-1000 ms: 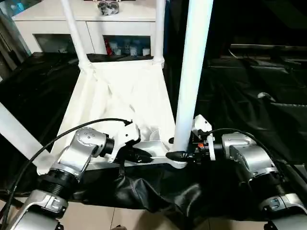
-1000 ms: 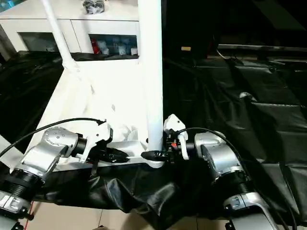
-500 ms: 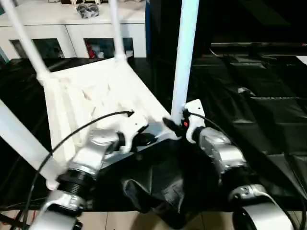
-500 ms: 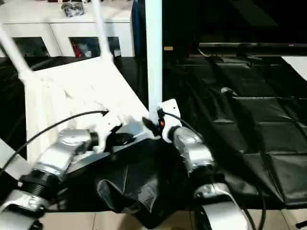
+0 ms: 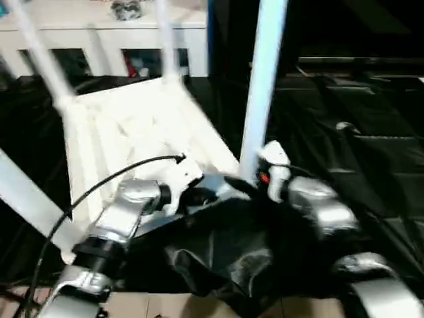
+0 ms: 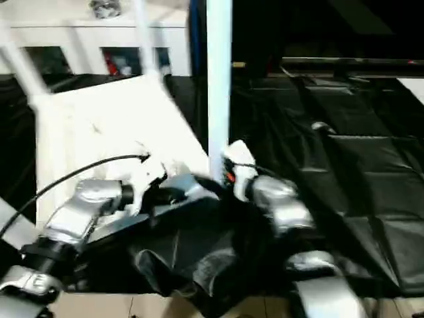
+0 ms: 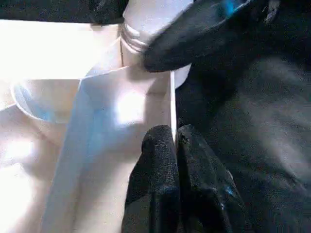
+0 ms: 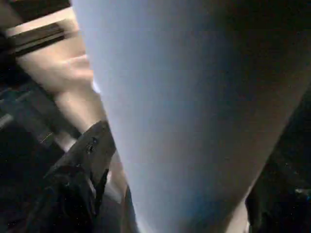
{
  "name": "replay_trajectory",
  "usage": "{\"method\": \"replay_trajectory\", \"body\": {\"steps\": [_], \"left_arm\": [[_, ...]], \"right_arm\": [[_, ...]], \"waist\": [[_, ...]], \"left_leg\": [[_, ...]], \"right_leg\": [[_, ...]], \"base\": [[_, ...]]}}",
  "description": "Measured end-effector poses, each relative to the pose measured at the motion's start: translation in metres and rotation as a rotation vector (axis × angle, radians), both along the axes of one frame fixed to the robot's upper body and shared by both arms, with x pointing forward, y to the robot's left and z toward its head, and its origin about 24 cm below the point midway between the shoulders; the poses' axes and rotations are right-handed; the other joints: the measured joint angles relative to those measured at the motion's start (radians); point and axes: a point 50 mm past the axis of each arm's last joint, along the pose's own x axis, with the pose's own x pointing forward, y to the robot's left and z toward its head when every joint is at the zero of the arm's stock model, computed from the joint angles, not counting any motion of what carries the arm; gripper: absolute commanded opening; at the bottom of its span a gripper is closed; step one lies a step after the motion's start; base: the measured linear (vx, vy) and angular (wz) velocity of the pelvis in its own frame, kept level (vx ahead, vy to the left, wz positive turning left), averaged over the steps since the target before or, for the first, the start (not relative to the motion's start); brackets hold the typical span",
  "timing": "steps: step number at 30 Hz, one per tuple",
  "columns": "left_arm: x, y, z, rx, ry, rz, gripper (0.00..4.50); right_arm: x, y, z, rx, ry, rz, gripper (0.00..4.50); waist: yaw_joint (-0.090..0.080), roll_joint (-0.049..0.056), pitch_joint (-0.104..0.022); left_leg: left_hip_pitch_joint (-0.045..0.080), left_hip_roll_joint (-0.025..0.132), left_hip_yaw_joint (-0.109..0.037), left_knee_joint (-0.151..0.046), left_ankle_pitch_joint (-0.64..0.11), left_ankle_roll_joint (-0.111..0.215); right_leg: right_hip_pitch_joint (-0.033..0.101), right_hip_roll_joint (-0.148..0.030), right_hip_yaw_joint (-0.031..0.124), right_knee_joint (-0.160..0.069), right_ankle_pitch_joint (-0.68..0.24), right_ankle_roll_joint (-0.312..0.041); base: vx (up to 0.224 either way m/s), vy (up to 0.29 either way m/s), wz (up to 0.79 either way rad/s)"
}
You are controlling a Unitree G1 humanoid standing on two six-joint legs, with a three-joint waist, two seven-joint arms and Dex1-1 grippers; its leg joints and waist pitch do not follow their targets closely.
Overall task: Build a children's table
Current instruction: Rotate leg to tighten
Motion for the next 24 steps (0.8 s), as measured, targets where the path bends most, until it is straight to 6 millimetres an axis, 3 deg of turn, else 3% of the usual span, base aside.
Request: {"method": "replay_trajectory", "body": {"steps": [7, 8, 11, 13, 24], "left_arm": [[-0.003, 0.005, -0.002, 0.000, 0.014, -0.104, 0.00], [-0.003, 0.005, -0.002, 0.003, 0.015, -0.113, 0.00], [-0.003, 0.007, -0.002, 0.011, 0.023, -0.138, 0.00], [-0.004, 0.009, -0.001, 0.014, 0.024, -0.155, 0.00], [-0.005, 0.011, -0.002, 0.010, 0.031, -0.184, 0.00]], "right_arm": [[-0.014, -0.013, 0.004, -0.029, 0.082, 0.174, 3.69], [-0.015, -0.013, 0.003, -0.027, 0.088, 0.185, 3.45], [-0.016, -0.012, 0.003, -0.023, 0.096, 0.192, 3.38], [-0.018, -0.011, 0.003, -0.017, 0.106, 0.198, 3.11], [-0.023, -0.010, 0.003, -0.007, 0.119, 0.199, 2.65]], "waist": [[0.030, 0.001, 0.000], [0.030, 0.001, 0.000], [0.031, 0.002, -0.001], [0.031, 0.003, -0.001], [0.032, 0.005, -0.001]], "left_leg": [[0.001, 0.000, 0.001, 0.003, 0.000, 0.000], [0.001, 0.000, 0.001, 0.003, 0.000, 0.000], [0.001, 0.000, 0.001, 0.003, 0.000, 0.000], [0.001, 0.000, 0.001, 0.003, 0.000, 0.000], [0.000, 0.000, 0.001, 0.003, 0.000, 0.000]], "right_leg": [[0.003, -0.001, 0.002, 0.002, 0.000, 0.000], [0.003, -0.001, 0.002, 0.002, 0.000, 0.000], [0.003, -0.001, 0.002, 0.003, 0.000, 0.000], [0.004, -0.001, 0.002, 0.003, 0.000, 0.000], [0.004, -0.001, 0.002, 0.003, 0.000, 0.000]], "base": [[0.000, 0.000, 0.00], [0.000, 0.000, 0.00], [0.000, 0.000, 0.00], [0.000, 0.000, 0.00], [0.000, 0.000, 0.00]]}}
